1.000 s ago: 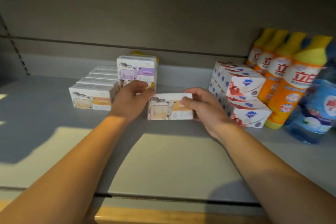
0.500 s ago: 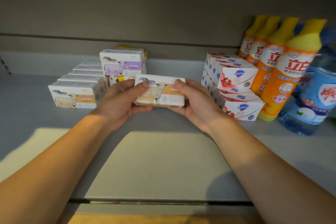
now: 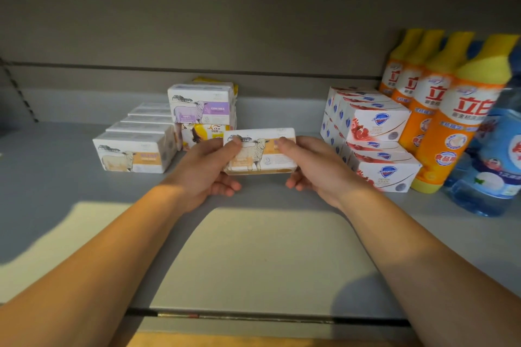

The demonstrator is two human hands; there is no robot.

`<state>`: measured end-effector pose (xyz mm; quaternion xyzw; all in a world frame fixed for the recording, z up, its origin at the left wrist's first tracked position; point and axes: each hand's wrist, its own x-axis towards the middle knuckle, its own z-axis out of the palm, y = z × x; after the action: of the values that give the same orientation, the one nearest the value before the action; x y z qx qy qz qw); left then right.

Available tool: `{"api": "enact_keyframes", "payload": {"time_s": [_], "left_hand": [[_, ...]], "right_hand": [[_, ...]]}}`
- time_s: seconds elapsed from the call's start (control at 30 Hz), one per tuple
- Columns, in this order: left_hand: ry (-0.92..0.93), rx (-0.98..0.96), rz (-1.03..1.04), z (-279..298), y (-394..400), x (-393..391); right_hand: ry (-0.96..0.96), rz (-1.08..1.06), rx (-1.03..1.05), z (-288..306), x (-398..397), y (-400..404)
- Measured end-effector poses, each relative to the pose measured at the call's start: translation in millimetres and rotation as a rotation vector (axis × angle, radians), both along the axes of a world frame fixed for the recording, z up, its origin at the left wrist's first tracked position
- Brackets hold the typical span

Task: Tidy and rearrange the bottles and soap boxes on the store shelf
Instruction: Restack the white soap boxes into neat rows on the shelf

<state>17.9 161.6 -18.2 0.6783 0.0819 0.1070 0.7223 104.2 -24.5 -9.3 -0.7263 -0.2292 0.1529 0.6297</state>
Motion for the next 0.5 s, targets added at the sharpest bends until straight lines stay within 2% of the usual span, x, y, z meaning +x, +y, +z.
{"api": "enact_keyframes", "payload": {"time_s": [0.2, 0.37, 0.5], "left_hand": [[0.026, -0.164, 0.063, 6.1, 1.5, 1.7], [0.072, -0.277, 0.040, 6.8, 4.2, 3.6], [0.105, -0.312, 0.003, 7.2, 2.1, 2.7]], "right_hand": [[-0.008, 0.051, 0.117, 2.4, -1.3, -1.1], [-0.370, -0.010, 0.120, 4.6, -2.5, -0.4], [-0.553, -0.010, 0.051, 5.8, -5.6, -0.2]]}}
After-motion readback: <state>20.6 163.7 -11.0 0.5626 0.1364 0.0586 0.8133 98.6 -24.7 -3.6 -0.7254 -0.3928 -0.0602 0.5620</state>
